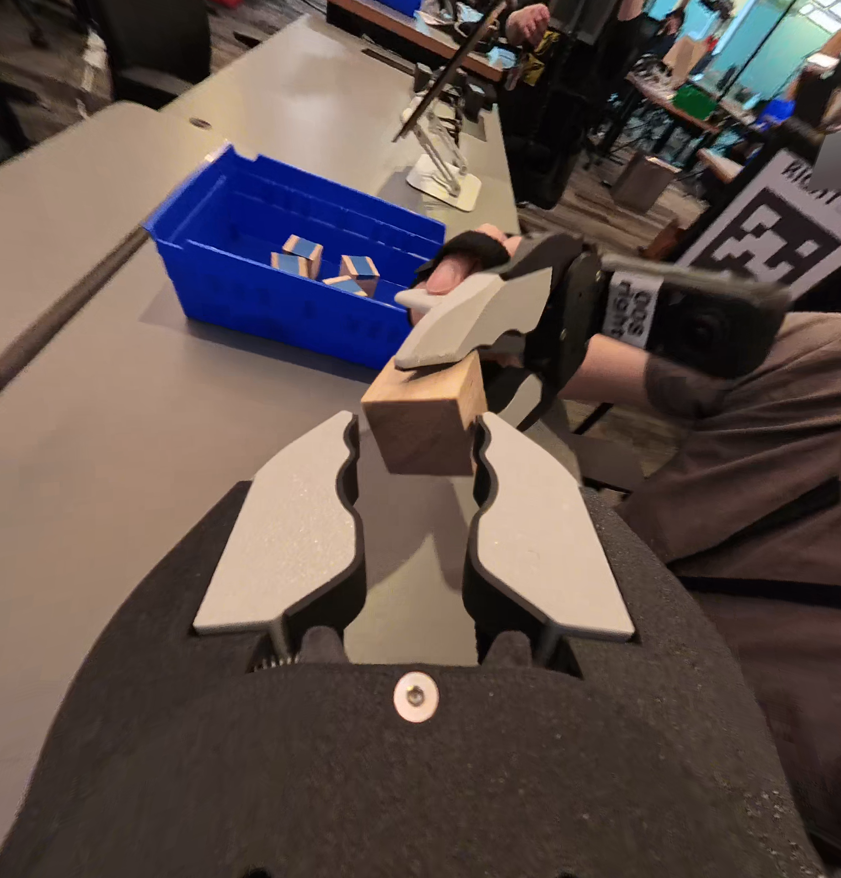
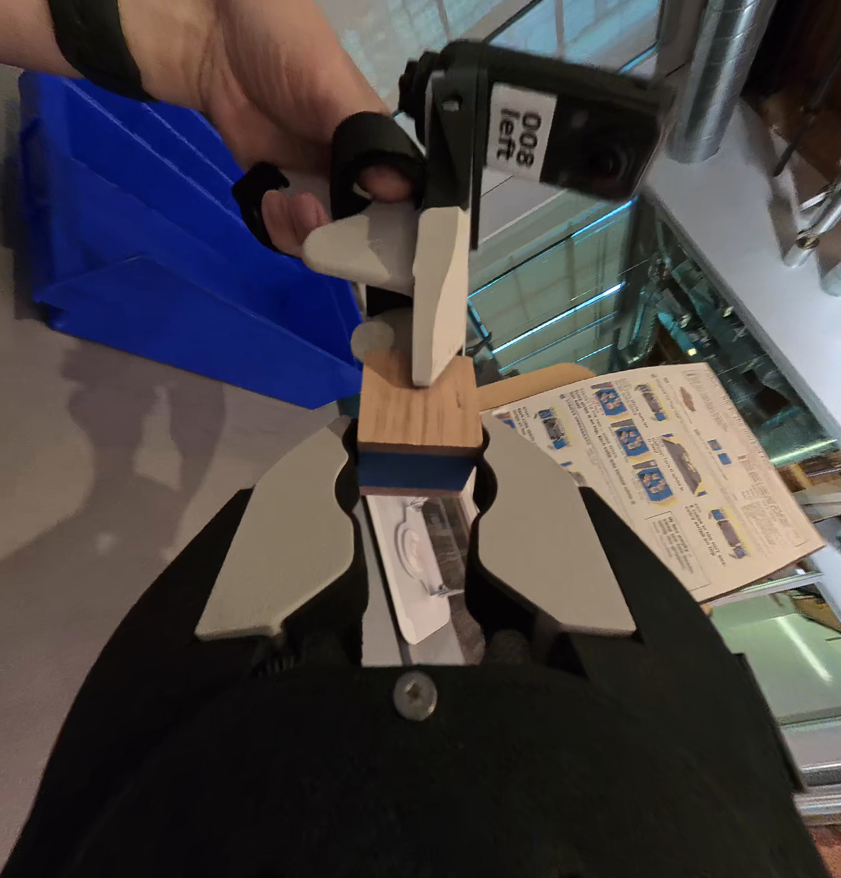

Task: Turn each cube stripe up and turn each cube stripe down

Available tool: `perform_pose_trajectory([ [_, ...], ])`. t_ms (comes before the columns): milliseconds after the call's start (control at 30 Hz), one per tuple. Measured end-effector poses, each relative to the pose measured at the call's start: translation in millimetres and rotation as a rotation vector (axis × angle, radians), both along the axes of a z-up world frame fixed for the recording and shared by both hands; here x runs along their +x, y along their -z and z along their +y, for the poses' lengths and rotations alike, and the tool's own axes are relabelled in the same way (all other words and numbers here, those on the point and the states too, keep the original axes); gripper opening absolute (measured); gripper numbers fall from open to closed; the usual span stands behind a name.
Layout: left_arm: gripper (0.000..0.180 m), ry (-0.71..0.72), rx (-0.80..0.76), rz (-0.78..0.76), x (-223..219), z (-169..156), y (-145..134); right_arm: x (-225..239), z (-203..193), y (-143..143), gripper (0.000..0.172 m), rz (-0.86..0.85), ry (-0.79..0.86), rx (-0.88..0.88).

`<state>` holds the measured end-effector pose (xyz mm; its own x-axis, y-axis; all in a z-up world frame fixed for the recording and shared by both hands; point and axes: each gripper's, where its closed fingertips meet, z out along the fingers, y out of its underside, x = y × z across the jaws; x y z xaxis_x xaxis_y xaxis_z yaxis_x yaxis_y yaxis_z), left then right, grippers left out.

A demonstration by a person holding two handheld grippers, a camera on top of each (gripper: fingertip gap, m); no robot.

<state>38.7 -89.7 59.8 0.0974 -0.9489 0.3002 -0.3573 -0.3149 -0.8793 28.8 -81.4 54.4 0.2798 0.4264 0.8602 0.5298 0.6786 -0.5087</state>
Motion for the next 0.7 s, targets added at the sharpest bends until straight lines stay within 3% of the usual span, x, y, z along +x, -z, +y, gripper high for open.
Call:
perform_pose_trajectory([
  [100,0.058,-0.101,0.160,0.015,-13,13,-11,29,12,-5,0.047,-0.115,0.059,-0.145],
  [200,0.060,-0.148,0.272,-0.035,-25,14,-28,112,31,-6,0.046,-0.203,0.260,-0.465],
  [267,0.062,-0.163,0.309,-0.104,-29,11,-41,178,30,16,0.046,-0.238,0.394,-0.769],
  [400,0.058,-0.181,0.352,-0.234,-29,9,-51,276,45,83,0.047,-0.363,0.696,-1.047],
  [533,0.057,-0.181,0.302,-0.177,-27,13,-39,280,56,143,0.047,-0.451,0.693,-1.300],
  [633,0.055,-0.192,0.291,-0.163,-27,15,-36,266,52,167,0.047,-0.495,0.592,-1.420],
  [700,0.054,-0.184,0.286,-0.140,-27,15,-32,270,50,178,0.047,-0.546,0.613,-1.442],
])
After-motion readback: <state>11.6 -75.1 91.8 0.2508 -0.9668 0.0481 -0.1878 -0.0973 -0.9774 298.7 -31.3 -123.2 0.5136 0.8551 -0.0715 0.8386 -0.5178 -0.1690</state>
